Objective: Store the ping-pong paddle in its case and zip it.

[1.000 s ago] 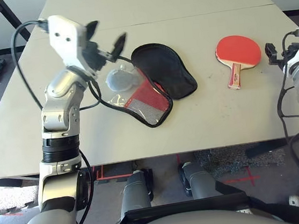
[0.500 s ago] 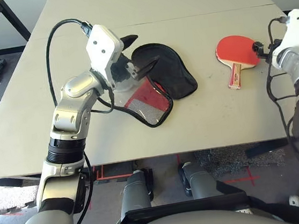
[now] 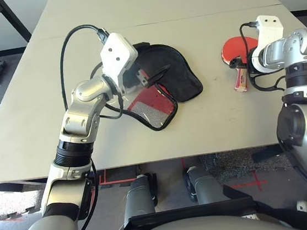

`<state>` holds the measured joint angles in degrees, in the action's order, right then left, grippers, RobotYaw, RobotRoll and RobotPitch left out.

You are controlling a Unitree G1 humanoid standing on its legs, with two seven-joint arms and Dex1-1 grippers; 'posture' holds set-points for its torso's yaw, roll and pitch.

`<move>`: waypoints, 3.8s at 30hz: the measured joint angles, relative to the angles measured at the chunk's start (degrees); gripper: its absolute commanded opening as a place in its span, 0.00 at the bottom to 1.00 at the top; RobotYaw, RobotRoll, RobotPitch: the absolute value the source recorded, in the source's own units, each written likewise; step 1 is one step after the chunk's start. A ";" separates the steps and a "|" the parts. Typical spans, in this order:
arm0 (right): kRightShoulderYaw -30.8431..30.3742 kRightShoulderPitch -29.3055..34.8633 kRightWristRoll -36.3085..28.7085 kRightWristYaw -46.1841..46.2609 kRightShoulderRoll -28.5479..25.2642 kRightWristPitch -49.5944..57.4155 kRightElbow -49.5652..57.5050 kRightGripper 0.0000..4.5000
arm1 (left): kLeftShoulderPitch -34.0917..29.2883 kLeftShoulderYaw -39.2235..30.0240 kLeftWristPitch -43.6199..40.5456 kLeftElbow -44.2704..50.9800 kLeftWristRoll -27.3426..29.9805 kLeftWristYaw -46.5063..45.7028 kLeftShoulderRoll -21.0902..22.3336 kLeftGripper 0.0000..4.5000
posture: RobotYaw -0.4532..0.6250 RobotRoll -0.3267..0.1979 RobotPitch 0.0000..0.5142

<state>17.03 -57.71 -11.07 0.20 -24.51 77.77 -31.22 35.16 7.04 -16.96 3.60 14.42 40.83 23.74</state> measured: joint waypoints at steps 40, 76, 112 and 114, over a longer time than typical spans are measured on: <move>-18.63 7.78 4.17 -9.51 5.34 -11.79 22.00 0.23 | -1.21 0.50 1.30 0.02 -1.35 0.20 -0.39 1.00 | 0.37 0.62 0.31; -28.07 1.00 2.88 -24.04 10.00 -15.94 3.71 0.23 | -3.34 0.49 1.34 2.03 -2.88 -0.61 -0.28 1.00 | 0.41 0.62 0.34; -27.14 6.74 -4.94 -41.45 -2.84 -9.11 21.61 1.00 | -0.21 -6.76 -2.28 2.42 -0.61 -1.31 3.87 1.00 | 0.44 0.62 0.37; -27.44 7.77 -6.09 -44.72 -5.38 -11.34 22.92 1.00 | 1.96 -9.37 -2.71 2.27 -0.39 -1.31 7.00 1.00 | 0.44 0.62 0.37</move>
<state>-10.41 -49.94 -17.16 -44.52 -29.89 66.43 -8.30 37.12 -2.32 -19.67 5.87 14.04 39.52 30.73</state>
